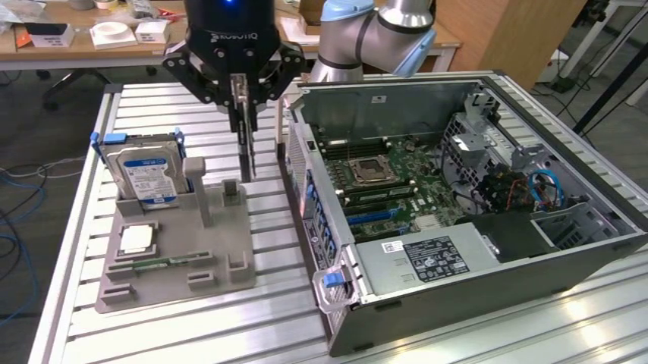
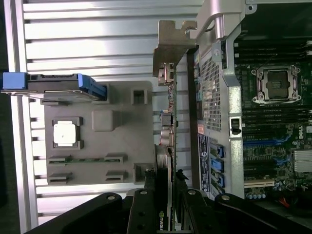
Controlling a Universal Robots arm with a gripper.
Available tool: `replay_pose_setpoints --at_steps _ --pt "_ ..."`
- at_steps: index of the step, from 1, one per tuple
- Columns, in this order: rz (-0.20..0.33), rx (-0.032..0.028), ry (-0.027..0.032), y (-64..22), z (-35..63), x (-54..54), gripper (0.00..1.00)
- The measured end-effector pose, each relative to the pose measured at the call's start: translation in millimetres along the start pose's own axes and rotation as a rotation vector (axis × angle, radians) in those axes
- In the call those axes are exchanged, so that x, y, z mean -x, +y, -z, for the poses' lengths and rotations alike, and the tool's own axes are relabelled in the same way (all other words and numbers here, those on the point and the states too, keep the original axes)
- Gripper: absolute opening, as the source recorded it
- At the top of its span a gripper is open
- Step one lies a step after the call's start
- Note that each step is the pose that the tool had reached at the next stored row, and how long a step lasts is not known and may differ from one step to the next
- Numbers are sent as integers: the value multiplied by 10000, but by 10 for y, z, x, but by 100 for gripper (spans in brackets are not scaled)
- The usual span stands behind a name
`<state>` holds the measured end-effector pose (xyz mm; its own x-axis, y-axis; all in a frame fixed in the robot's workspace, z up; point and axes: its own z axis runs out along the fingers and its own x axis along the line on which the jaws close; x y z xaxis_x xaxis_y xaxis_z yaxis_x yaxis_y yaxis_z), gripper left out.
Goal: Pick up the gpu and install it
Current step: 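Pick up the gpu and move the gpu toward the slot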
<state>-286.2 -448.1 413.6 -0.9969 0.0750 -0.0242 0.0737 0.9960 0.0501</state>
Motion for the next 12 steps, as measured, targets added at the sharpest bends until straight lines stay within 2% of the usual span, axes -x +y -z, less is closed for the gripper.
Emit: replay_pose_setpoints --at_steps 12 --pt "0 0 0 10 -3 101 26"
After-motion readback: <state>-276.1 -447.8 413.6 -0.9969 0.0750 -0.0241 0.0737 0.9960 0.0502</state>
